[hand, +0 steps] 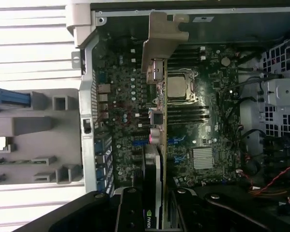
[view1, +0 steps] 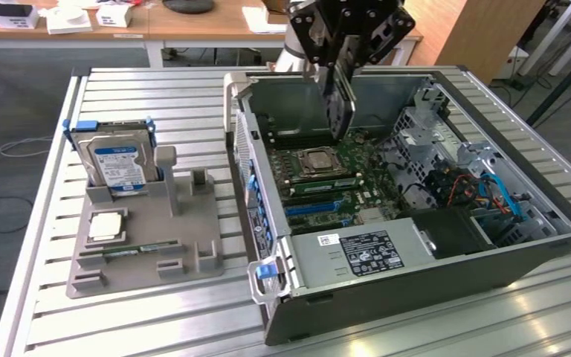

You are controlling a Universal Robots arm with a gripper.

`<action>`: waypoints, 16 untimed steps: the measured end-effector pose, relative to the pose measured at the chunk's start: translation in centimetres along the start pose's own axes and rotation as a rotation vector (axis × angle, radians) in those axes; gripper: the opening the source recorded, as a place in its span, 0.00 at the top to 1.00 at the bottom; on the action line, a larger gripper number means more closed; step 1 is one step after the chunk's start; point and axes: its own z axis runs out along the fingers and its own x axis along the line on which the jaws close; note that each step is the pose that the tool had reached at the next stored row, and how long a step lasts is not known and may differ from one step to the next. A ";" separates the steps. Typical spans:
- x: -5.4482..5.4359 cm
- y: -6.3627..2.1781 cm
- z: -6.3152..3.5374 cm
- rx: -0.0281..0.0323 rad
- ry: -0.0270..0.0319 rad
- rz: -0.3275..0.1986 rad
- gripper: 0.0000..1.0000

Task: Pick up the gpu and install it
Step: 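Pick up the gpu and move the gpu toward the slot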

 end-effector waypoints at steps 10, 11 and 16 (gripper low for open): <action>-4.5 0.53 0.17 -0.0065 0.0005 0.000 0.73; -4.9 0.58 0.18 -0.0068 0.0006 0.000 0.73; -5.3 0.61 0.19 -0.0073 0.0006 0.000 0.73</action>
